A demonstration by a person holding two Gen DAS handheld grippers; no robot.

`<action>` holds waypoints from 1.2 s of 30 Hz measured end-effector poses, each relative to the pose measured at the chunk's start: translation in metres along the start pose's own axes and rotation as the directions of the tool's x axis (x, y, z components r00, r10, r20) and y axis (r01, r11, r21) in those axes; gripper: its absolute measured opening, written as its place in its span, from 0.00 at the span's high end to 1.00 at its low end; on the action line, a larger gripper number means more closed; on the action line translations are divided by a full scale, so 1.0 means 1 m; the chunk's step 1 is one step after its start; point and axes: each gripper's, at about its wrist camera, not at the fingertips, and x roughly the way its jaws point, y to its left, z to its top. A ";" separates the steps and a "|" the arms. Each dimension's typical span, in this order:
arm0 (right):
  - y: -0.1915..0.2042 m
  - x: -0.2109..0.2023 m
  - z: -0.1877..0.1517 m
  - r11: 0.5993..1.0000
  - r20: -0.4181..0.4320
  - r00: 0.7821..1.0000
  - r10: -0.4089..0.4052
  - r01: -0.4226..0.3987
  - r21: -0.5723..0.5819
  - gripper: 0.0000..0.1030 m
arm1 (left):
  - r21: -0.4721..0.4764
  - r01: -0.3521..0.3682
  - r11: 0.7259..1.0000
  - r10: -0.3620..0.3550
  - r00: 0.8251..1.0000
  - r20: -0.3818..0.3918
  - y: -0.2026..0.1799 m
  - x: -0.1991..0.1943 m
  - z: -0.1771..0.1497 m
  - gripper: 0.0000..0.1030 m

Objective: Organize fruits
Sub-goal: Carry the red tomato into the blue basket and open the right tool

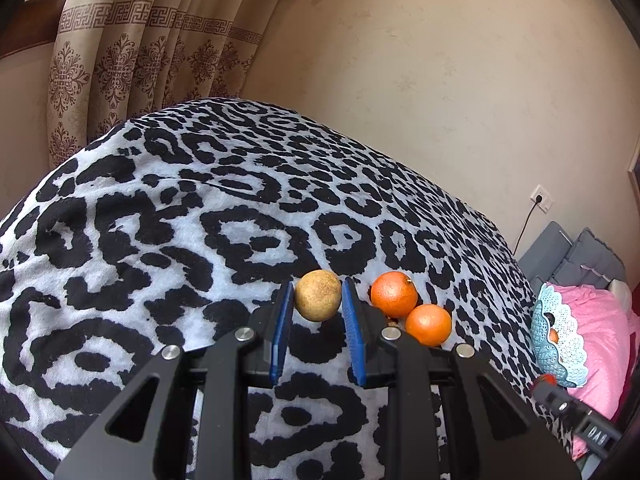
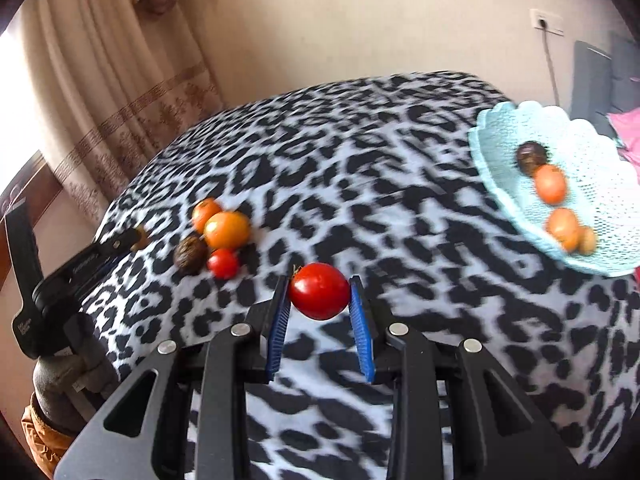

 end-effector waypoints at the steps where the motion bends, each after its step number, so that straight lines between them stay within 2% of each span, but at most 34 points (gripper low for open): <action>1: -0.006 -0.003 0.002 1.000 0.009 1.000 -0.009 0.009 0.011 0.70 | 0.001 -0.001 1.000 0.001 1.000 0.000 0.000 0.000 0.000 0.75; 11: -0.067 -0.035 0.013 0.987 0.094 0.989 -0.118 0.107 0.117 0.70 | 0.009 -0.011 1.000 0.011 1.000 0.000 -0.001 0.002 -0.002 0.75; 22: -0.133 -0.058 0.013 0.945 0.128 0.953 -0.274 0.243 0.217 0.70 | 0.020 -0.021 1.000 0.021 1.000 0.000 -0.002 0.004 -0.004 0.75; 31: -0.154 -0.055 0.009 0.916 0.131 0.924 -0.360 0.323 0.239 0.69 | 0.027 -0.024 0.999 0.023 1.000 0.005 -0.002 0.004 -0.004 0.75; 36: -0.156 -0.065 0.004 0.913 0.168 0.917 -0.362 0.313 0.261 0.69 | 0.035 -0.032 0.999 0.031 0.999 0.016 -0.002 0.004 -0.005 0.75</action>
